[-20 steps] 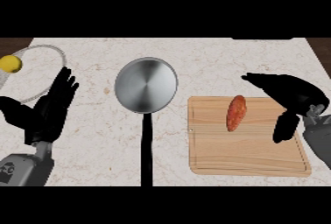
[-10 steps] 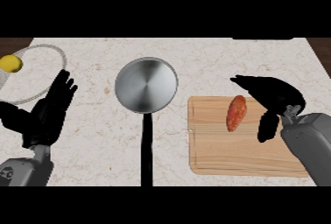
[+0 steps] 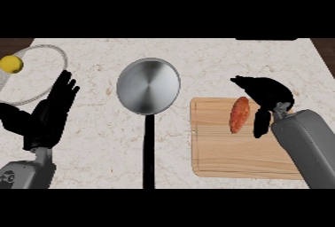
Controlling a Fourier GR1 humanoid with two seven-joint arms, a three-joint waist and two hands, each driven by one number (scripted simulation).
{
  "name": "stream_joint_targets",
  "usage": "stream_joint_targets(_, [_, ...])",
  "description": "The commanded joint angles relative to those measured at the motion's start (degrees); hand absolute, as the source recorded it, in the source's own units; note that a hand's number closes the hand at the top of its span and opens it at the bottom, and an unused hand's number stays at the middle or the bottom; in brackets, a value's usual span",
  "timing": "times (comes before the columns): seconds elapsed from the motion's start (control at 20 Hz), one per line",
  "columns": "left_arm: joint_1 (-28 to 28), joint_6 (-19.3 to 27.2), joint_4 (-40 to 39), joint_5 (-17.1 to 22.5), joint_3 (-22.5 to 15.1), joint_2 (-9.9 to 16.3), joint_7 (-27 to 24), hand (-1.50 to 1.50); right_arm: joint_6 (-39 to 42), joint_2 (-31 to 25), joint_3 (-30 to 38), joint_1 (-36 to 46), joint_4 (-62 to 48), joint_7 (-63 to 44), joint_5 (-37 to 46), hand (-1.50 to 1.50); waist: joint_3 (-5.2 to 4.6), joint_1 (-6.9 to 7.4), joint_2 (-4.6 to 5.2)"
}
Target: Pick the sweet potato from the cutting board and place it in the pan
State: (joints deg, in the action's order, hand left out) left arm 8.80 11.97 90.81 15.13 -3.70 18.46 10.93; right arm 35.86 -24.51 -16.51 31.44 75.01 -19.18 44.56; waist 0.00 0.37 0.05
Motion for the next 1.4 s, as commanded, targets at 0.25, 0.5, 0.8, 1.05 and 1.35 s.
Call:
stream_joint_targets(0.25, [0.6,-3.0,-1.9,-2.6,2.6,-2.1,0.3,0.00,0.2,3.7,1.5,-0.3,-4.1,3.6,6.2,-1.50,-0.01,-0.25,-0.04])
stream_joint_targets(0.5, [-0.8,-3.8,0.6,-2.5,3.7,-2.8,1.3,0.00,-6.3,7.9,0.9,-0.4,-11.9,6.3,10.0,-1.50,0.00,0.00,-0.01])
stream_joint_targets(0.8, [5.3,-3.7,-5.1,-4.8,5.0,-4.3,1.6,0.00,-7.9,6.2,4.7,1.2,-18.1,13.3,10.8,-1.50,0.00,-0.31,0.04])
stream_joint_targets(1.05, [3.6,-4.7,-2.6,-5.4,4.9,-4.7,1.8,0.00,-15.3,8.4,3.8,4.4,-28.9,19.9,14.4,1.50,0.03,0.28,0.25])
stream_joint_targets(1.35, [0.6,-6.0,-1.2,-5.0,6.2,-5.9,1.0,0.00,-16.0,10.9,5.0,3.9,-26.9,21.4,15.1,1.50,0.00,-0.02,0.02])
